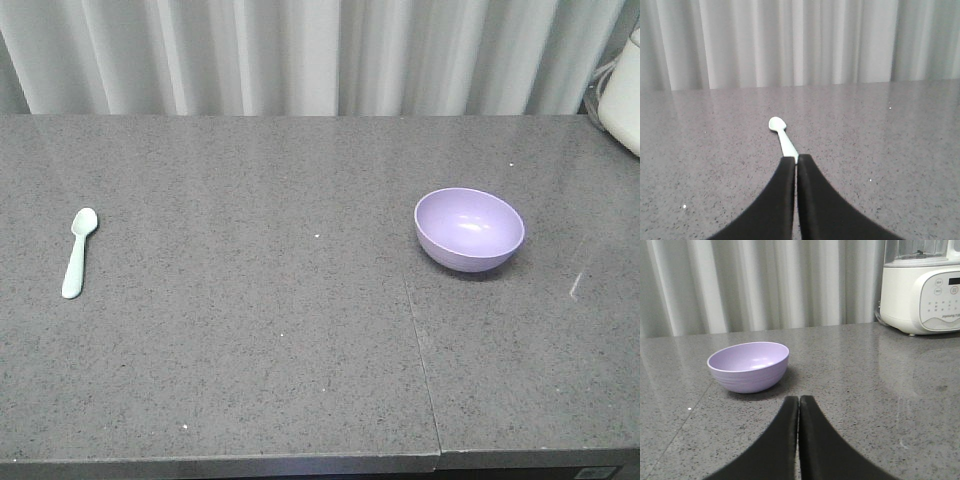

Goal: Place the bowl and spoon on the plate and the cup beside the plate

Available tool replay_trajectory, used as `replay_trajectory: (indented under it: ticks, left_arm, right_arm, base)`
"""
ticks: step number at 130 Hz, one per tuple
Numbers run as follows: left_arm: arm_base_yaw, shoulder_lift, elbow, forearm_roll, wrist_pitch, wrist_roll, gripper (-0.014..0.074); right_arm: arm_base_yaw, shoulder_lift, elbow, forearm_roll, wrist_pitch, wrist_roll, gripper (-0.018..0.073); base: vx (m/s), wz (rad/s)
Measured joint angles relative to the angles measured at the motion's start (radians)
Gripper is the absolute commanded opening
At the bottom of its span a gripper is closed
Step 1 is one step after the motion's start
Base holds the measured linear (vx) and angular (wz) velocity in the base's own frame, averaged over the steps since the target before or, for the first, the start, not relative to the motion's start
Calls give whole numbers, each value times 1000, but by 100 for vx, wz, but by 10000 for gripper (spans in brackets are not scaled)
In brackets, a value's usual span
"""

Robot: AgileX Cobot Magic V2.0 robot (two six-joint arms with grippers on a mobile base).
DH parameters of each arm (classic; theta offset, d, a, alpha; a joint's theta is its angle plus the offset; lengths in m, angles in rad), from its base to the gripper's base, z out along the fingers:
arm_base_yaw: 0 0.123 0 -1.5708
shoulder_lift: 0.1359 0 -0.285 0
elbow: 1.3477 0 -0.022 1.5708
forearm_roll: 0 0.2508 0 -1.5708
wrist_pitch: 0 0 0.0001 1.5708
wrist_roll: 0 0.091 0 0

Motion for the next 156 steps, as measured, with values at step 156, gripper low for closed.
replay_trajectory:
  ticks: [156]
  left_arm:
    - [0,1251,-930,-56,265,-26,-6]
  right_arm:
    - [0,1151,-925,56,424,-156,-4]
  base:
    - [0,0]
